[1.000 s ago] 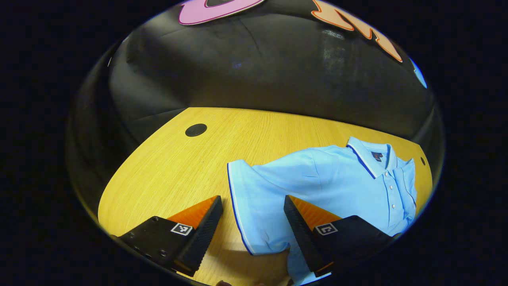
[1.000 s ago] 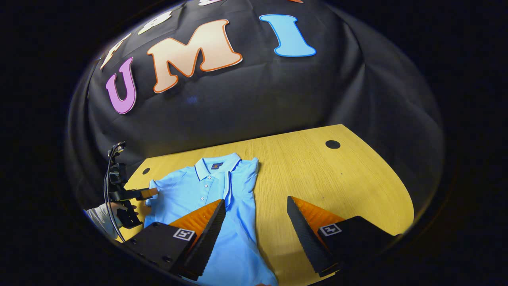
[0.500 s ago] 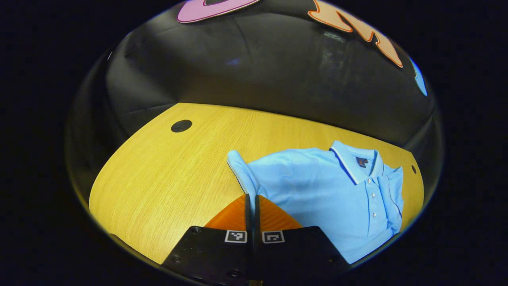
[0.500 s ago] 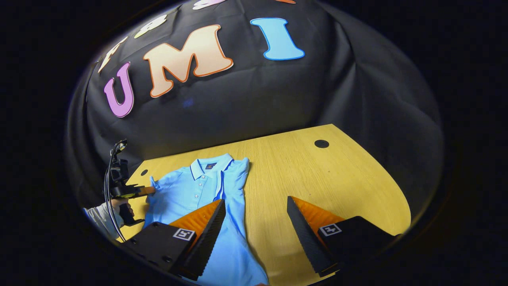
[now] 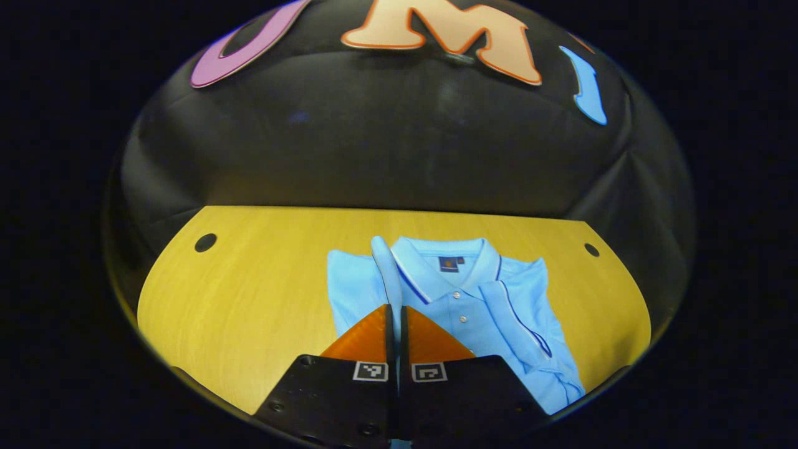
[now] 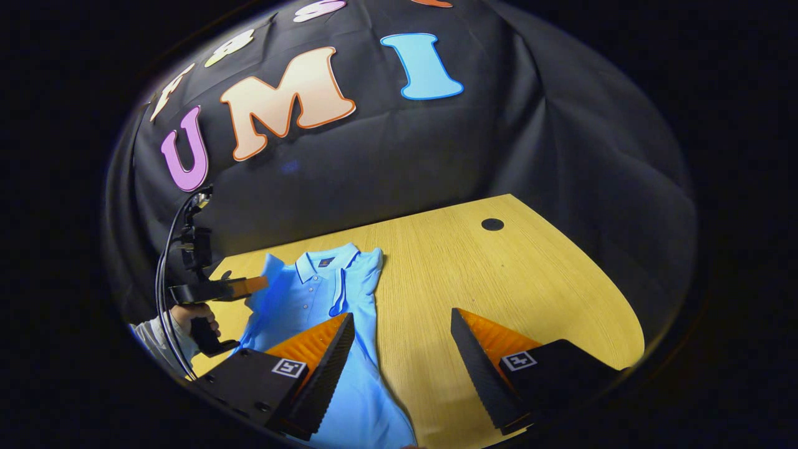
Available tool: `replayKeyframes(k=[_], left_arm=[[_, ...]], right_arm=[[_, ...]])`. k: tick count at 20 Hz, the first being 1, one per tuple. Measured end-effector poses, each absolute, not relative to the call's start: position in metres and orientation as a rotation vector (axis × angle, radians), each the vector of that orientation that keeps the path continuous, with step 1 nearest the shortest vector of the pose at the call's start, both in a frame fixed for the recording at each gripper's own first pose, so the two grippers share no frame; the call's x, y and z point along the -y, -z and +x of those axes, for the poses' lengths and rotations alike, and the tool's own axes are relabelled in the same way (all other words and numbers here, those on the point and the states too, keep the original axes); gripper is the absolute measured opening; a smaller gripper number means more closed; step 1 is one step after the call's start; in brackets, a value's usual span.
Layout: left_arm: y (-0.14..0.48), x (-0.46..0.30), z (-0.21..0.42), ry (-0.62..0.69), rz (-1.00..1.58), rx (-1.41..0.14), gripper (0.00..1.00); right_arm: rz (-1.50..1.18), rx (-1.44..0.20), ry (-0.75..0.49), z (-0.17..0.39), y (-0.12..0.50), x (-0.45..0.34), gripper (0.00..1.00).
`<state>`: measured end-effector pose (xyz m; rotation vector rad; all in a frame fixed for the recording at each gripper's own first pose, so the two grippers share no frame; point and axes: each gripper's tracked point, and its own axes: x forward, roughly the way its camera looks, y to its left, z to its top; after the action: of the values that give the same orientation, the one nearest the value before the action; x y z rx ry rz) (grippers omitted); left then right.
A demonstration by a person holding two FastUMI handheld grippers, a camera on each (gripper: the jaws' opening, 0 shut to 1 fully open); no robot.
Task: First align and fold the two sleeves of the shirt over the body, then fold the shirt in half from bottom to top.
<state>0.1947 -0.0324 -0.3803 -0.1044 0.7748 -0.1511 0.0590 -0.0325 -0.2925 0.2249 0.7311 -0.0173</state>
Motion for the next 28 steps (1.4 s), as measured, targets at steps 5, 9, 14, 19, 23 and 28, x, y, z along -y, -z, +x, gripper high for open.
replayKeyframes(k=[5, 9, 14, 19, 23, 28], left_arm=[[0.403, 0.066, 0.183, 0.227, -0.124, -0.802, 0.03], [0.382, 0.057, 0.174, 0.246, -0.167, -0.744, 0.92], [0.326, 0.012, 0.116, 0.201, -0.146, -0.643, 0.96], [0.293, -0.031, 0.021, 0.180, -0.091, -0.607, 0.96], [0.289, -0.054, -0.052, 0.161, -0.068, -0.616, 0.96], [0.316, -0.079, -0.132, 0.120, -0.029, -0.694, 0.96]], right_arm=[[0.223, -0.737, 0.032, 0.060, 0.297, 0.025, 0.97], [0.224, -0.707, 0.042, 0.060, 0.291, 0.013, 0.97], [0.149, -0.668, -0.033, 0.031, 0.277, -0.008, 0.98], [0.125, -0.659, -0.092, -0.031, 0.268, -0.020, 0.98], [0.076, -0.696, -0.104, -0.091, 0.276, -0.014, 0.98], [0.028, -0.763, -0.104, -0.157, 0.299, -0.001, 0.98]])
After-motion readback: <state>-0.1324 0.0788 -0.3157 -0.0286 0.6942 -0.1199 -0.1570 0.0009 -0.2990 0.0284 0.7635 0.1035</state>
